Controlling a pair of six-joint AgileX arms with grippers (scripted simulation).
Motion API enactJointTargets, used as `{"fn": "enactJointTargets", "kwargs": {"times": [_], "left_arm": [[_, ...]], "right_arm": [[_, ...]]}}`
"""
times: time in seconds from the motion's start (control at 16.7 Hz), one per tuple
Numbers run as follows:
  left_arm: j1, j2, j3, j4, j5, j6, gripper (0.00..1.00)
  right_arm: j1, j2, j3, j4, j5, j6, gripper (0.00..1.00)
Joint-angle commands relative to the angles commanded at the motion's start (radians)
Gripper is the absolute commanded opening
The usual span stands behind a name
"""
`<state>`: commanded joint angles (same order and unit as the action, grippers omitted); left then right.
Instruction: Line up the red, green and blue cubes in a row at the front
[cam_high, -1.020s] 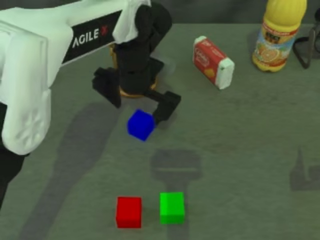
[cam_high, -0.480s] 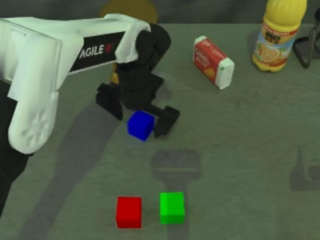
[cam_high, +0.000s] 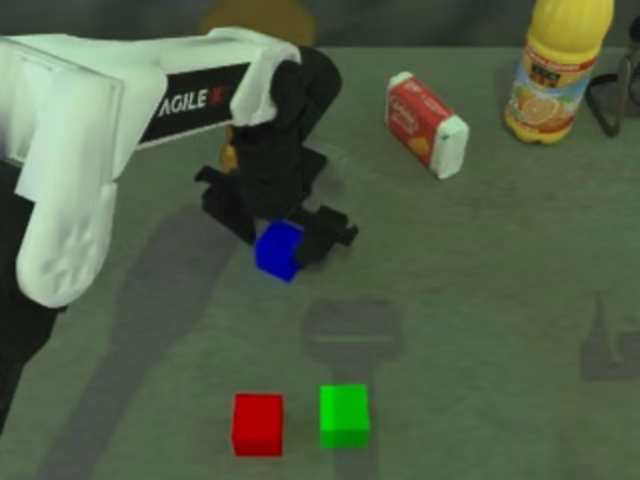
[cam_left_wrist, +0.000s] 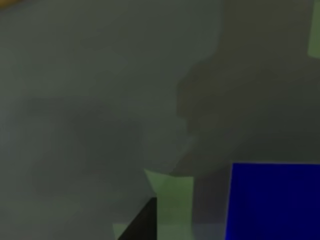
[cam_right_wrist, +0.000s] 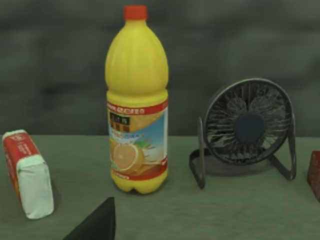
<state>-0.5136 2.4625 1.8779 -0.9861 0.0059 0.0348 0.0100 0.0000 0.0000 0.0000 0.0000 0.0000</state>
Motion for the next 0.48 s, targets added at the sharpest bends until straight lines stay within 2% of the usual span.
{"fn": "enactJointTargets", "kwargs": {"times": [0.3,0.48], "left_arm": [[0.0,0.0,0.0,0.0,0.0,0.0,0.02],[0.0,0.0,0.0,0.0,0.0,0.0,0.0]], "right_arm": [[0.0,0.0,0.0,0.0,0.0,0.0,1.0],[0.0,0.0,0.0,0.0,0.0,0.0,1.0]]}}
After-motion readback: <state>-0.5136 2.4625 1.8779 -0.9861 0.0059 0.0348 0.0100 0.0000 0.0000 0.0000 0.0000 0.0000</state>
